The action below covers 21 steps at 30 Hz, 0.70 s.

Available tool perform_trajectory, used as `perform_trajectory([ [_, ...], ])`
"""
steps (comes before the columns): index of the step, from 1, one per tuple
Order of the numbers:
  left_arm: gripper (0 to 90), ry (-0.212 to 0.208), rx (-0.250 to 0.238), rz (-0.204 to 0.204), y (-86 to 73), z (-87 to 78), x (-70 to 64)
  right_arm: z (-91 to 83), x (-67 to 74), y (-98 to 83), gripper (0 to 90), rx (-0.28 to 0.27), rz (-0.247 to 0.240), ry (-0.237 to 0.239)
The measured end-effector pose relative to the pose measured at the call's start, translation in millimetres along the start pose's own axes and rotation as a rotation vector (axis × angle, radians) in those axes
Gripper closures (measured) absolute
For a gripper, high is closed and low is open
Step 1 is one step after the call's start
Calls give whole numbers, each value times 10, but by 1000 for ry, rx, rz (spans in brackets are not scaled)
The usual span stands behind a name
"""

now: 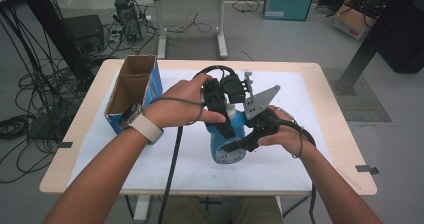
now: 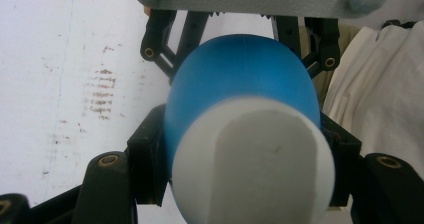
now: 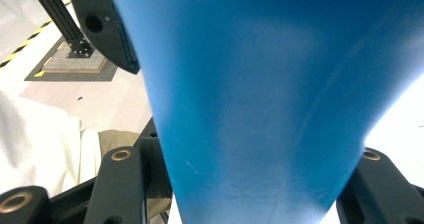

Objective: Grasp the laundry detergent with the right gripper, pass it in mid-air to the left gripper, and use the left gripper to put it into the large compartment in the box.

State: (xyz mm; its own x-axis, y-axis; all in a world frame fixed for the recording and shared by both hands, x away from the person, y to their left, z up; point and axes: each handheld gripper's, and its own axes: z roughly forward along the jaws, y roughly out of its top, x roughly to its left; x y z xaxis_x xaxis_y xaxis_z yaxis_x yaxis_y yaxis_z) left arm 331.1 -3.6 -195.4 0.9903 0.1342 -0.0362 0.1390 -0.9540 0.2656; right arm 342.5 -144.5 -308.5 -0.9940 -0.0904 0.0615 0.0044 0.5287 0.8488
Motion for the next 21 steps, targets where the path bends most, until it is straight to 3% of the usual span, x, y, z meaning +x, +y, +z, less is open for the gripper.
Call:
perform_trajectory([
  [21, 378, -6, -8, -15, -4, 2, -3, 0, -2, 1, 441, 0, 0, 0],
])
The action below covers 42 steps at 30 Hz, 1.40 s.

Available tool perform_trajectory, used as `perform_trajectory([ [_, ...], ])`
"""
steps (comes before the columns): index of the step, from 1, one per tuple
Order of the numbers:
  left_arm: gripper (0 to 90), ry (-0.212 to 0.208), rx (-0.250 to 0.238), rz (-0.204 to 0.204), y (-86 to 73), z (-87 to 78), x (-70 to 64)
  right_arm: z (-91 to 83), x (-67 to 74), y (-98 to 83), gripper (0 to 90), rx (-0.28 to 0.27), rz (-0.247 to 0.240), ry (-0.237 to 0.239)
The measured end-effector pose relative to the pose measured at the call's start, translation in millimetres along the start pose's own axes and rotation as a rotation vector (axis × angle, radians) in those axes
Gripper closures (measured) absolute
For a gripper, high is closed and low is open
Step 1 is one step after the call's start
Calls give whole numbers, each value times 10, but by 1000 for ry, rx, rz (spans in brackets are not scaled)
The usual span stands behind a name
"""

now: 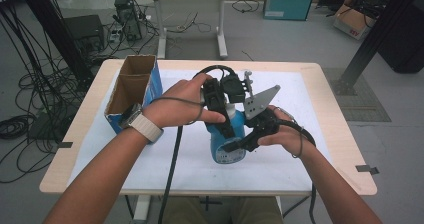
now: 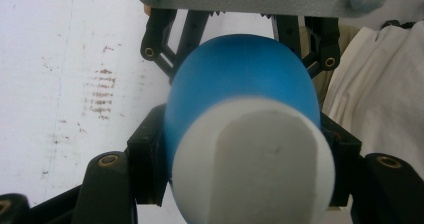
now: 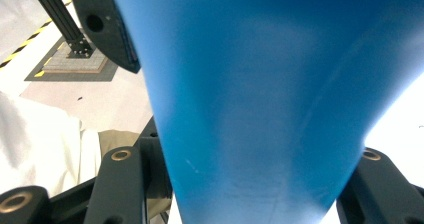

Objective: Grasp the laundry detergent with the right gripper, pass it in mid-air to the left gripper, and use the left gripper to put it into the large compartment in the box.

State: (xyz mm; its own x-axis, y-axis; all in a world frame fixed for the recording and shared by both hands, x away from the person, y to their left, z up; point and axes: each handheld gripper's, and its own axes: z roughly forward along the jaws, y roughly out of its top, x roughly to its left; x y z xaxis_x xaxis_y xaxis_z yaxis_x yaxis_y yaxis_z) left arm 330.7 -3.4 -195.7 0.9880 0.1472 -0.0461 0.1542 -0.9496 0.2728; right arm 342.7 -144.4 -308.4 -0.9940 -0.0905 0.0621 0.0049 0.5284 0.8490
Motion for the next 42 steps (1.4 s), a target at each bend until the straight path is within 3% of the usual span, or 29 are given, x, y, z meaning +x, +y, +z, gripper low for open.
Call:
perform_trajectory([
  [42, 377, -3, 4, -4, -10, -4, 3, 13, -2, 4, 440, -3, 0, 2],
])
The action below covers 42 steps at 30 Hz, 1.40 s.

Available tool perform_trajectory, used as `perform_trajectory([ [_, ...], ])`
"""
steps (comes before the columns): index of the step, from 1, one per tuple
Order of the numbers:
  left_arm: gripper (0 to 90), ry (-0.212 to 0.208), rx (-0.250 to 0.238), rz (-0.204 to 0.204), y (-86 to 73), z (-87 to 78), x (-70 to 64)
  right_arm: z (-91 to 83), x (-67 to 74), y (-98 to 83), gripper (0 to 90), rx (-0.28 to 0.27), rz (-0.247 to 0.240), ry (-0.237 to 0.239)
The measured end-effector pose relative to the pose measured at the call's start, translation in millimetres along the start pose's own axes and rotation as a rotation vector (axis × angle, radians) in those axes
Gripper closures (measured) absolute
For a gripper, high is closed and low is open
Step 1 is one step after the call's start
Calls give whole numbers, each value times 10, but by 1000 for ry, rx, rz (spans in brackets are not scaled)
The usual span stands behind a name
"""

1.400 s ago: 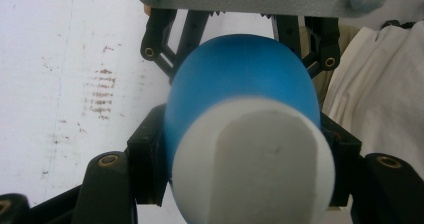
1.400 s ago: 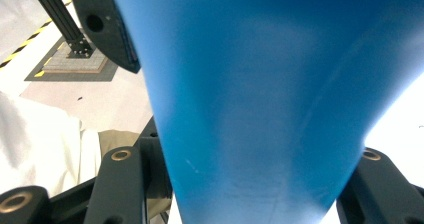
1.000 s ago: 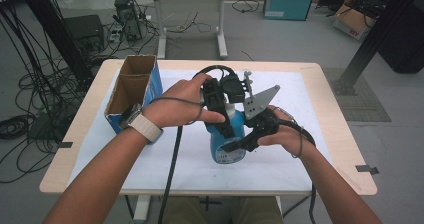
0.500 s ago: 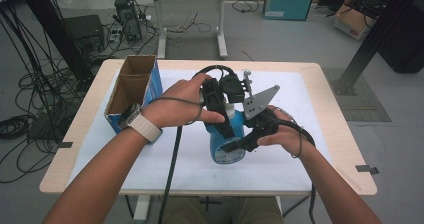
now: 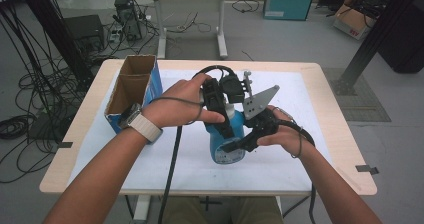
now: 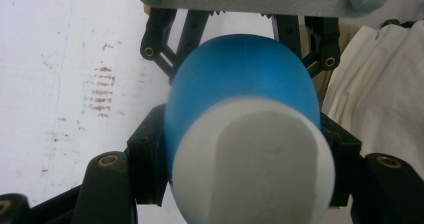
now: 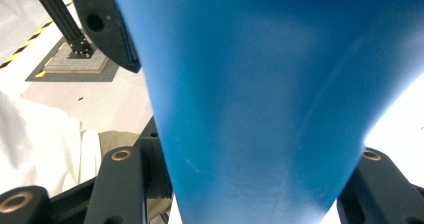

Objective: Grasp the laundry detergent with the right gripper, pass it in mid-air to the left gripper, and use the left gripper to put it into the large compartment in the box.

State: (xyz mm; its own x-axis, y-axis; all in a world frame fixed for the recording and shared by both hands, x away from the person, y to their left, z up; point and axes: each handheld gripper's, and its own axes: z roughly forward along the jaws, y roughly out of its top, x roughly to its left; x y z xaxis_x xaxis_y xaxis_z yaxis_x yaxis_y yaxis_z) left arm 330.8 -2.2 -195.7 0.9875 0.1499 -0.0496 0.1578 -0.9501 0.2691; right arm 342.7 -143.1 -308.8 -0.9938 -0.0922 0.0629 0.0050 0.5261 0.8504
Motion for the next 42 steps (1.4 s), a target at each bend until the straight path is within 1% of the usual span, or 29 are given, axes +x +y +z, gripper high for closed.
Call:
perform_trajectory([
  [1, 378, 1, 9, 11, 1, -5, 7, 0, -1, 1, 440, 0, 0, 0],
  [2, 377, 1, 2, 2, 1, 0, 1, 1, -1, 1, 440, 1, -1, 0],
  [3, 377, 7, 5, 10, 1, -2, 4, 1, -1, 1, 440, 1, -1, 0],
  [4, 377, 1, -2, 0, 0, 0, 0, 1, -1, 1, 440, 0, 0, 0],
  [10, 378, 0, -1, 0, 0, 1, 0, 1, -1, -1, 441, 0, 0, 2],
  [13, 377, 1, -1, 0, 0, 0, -1, 0, 0, -1, 440, -1, 1, 1],
  [14, 377, 3, 7, 11, 1, -4, 4, 0, 0, -1, 440, -1, 1, 1],
  [15, 378, 3, -1, 0, 0, 0, -3, 1, 1, -2, 440, -2, 1, 0],
  [16, 377, 4, 7, 11, 2, -5, 2, 0, 1, -1, 440, -1, 0, 1],
  [20, 377, 11, 6, 12, 2, -3, -3, 0, 3, 0, 440, -1, -1, 0],
  [30, 378, 14, 12, 18, 24, -31, -16, -15, 12, 14, 439, -4, -4, -3],
  [35, 379, 30, 19, 23, 54, -51, -37, -32, 15, 31, 437, -4, -13, -10],
  [36, 379, 30, 10, 27, 62, -51, -37, -34, 14, 37, 437, -3, -18, -14],
  [39, 379, 38, 12, 24, 71, -61, -41, -35, 11, 49, 432, -6, -18, -17],
  [40, 379, 40, 18, 23, 74, -67, -35, -36, 10, 51, 423, -8, -16, -23],
  [41, 379, 44, 24, 21, 76, -69, -30, -39, 10, 48, 343, -11, -13, -46],
  [42, 378, 46, 13, 19, 73, -61, -23, -41, -7, 38, 200, -11, -7, -74],
])
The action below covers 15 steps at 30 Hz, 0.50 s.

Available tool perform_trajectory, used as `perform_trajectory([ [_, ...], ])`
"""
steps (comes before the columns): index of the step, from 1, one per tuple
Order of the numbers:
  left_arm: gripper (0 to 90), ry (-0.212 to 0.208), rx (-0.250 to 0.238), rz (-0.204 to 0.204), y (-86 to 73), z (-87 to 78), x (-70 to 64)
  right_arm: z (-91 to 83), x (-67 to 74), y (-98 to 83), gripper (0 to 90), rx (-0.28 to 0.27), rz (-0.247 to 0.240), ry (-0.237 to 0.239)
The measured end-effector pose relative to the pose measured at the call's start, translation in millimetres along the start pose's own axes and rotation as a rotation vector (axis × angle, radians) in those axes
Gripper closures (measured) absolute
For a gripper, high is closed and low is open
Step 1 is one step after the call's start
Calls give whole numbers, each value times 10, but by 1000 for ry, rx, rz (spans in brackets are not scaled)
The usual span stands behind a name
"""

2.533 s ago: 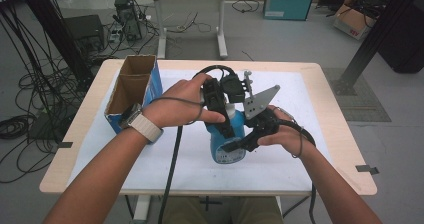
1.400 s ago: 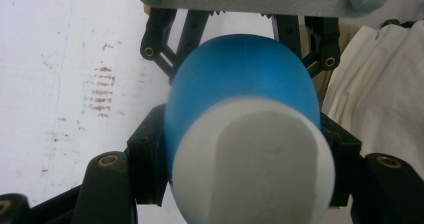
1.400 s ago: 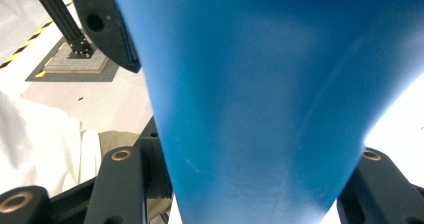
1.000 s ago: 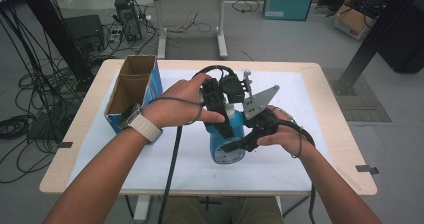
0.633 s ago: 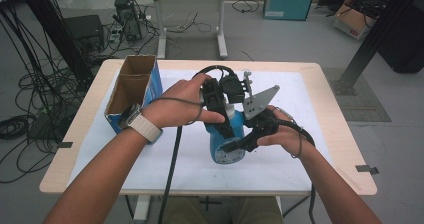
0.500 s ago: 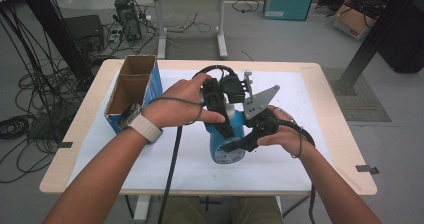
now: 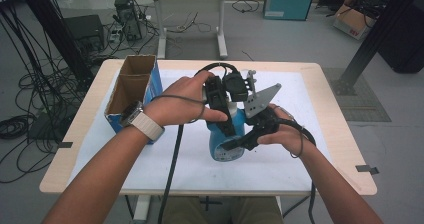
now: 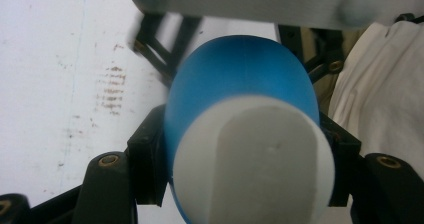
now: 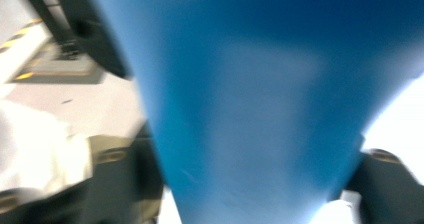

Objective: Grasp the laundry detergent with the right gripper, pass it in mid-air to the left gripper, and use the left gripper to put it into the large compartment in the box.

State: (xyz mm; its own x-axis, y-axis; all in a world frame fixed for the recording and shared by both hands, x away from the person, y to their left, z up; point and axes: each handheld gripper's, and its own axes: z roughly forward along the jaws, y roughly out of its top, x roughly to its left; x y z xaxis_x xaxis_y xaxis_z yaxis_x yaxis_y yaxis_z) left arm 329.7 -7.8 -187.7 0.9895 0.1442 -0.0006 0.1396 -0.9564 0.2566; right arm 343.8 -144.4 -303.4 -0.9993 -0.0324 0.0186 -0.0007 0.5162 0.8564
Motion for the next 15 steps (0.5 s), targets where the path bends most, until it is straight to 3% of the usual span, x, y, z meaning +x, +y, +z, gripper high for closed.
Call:
perform_trajectory([
  [3, 378, 1, 5, -11, -14, -1, 18, -88, -4, -75, 45, 20, 66, -30],
  [6, 378, 3, 40, -24, -33, -4, 46, -214, 33, -149, 51, 80, 67, -20],
  [10, 378, 13, 50, -53, -54, -21, 69, -416, 44, -263, 35, 202, 112, -94],
  [15, 378, 35, 46, -96, -77, -93, 91, -712, 13, -380, 43, 348, 163, -147],
])
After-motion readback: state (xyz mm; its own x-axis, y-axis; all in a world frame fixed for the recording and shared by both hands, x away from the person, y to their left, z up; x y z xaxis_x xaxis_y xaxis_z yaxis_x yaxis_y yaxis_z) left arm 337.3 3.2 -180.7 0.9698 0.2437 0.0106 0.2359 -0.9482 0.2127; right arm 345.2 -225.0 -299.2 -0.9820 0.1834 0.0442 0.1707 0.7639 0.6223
